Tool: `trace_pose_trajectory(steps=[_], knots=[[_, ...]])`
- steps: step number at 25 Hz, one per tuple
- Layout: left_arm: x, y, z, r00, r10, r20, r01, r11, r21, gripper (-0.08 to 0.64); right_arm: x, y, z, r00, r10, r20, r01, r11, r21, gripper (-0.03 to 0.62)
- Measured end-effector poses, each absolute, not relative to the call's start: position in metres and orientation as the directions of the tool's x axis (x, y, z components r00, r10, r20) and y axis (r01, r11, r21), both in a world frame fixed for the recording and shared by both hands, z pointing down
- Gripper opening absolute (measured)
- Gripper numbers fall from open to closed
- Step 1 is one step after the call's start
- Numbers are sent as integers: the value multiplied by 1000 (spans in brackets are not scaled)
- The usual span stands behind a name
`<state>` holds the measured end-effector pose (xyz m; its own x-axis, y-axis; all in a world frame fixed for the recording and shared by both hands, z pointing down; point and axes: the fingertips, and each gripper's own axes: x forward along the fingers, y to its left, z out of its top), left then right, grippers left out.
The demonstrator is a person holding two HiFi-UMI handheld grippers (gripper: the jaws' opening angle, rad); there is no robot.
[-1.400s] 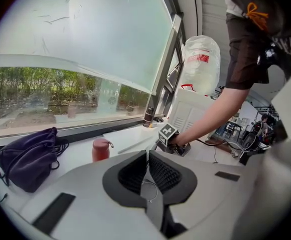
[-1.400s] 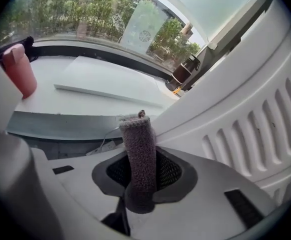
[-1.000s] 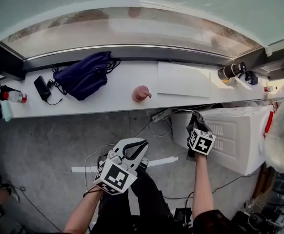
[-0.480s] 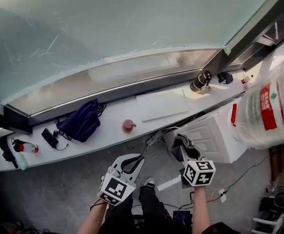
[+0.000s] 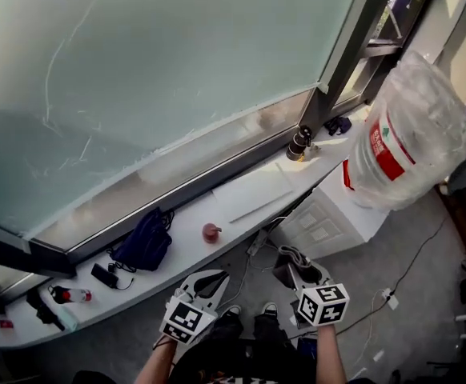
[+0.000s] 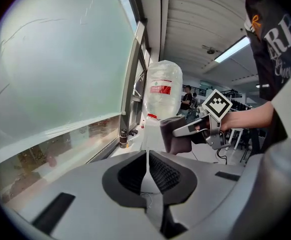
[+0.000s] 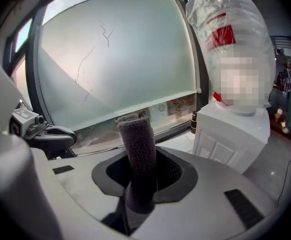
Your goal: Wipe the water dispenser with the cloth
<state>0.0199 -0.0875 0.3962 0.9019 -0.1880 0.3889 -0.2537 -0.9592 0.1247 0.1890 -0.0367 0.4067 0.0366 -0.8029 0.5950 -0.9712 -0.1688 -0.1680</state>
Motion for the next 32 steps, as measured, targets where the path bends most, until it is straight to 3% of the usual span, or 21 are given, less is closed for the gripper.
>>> trace_pose_trajectory(steps=[18,32], knots=[[93,-4,327,958,51,282,23,-995,101,29,207,62,337,191,-846,497,-933,-314,-175,107],[71,114,292,967,-57,249,-95,-985,141,29,177,180,316,122,-893,433,-948,-234,-217,106]])
